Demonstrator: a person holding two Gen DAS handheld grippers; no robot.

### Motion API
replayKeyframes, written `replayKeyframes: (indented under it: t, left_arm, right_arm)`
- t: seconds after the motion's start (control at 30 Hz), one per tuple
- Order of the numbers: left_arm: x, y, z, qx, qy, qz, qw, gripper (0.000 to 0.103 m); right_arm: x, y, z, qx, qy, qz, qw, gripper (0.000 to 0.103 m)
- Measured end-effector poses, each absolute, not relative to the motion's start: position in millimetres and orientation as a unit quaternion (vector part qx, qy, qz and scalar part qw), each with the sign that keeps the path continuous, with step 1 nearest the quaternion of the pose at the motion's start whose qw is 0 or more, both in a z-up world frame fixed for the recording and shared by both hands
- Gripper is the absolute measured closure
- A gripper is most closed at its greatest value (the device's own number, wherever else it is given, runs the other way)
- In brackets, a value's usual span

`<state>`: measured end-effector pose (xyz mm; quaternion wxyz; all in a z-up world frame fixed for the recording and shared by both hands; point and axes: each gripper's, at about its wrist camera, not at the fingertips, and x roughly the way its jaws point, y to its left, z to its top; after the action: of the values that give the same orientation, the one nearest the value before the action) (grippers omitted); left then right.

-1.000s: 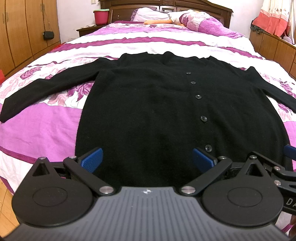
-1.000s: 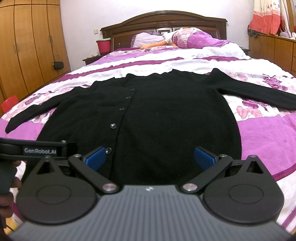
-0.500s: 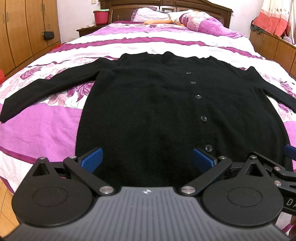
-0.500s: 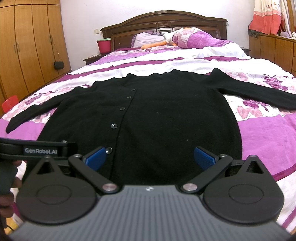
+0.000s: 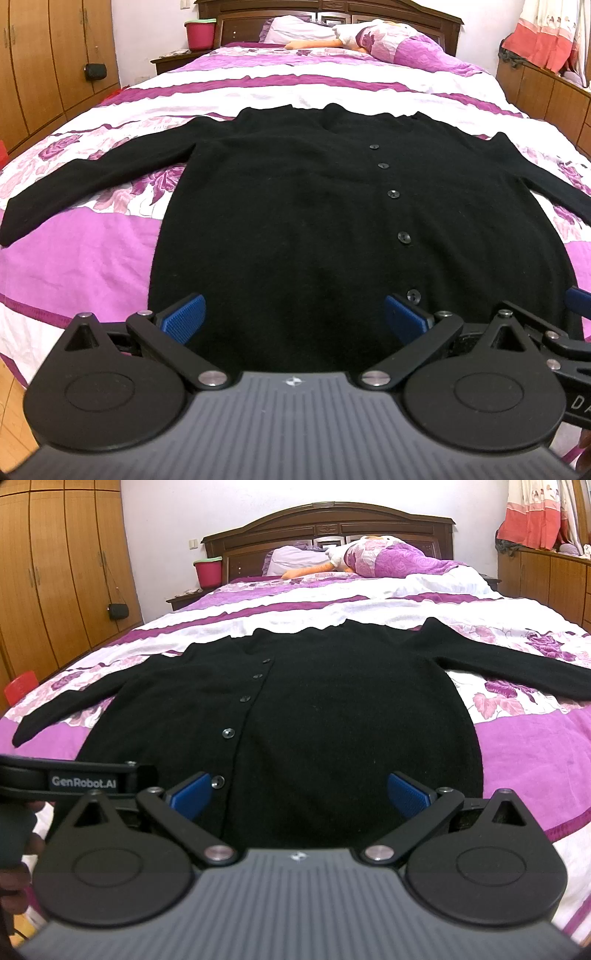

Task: Fold small clothes

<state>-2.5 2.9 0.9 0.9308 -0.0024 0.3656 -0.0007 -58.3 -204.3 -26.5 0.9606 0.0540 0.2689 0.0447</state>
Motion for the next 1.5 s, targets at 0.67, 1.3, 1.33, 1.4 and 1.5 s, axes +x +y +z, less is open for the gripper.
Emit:
replayKeyframes:
  t: [0.67,1.3,1.33,1.4,1.5]
  left_arm:
    - [17.2,-5.2,-0.6,0.011,0.372,-0.009,0.928,0.000]
    - [121.6,-26.2,32.0,-0.012,0.349,-0.015,0.937,0.000]
    - [128.2,-28.9,31.4,-0.010,0.350,-0.014,0.937,0.000]
    - [140.3,-33.6,28.3,-0.010,0.349,-0.015,0.937,0.000]
    - [157.2,-39.8,19.4,-0.006,0.353,-0.014,0.936,0.000]
  right_arm:
    - [-44.9,-215.4,-28.0,0.066,0.273,0.049,0.958,0.000]
    - [15.3,-328.1,-5.2,0.099,0.242,-0.040,0.964,0.000]
    - [19.9,-338.7,-5.7,0.104,0.240,-0.051,0.964,0.000]
    - [27.7,-357.2,-7.7,0.112,0.240,-0.072,0.962,0.000]
    - [41.4,-387.2,-14.6,0.127,0.243,-0.097,0.957,0.000]
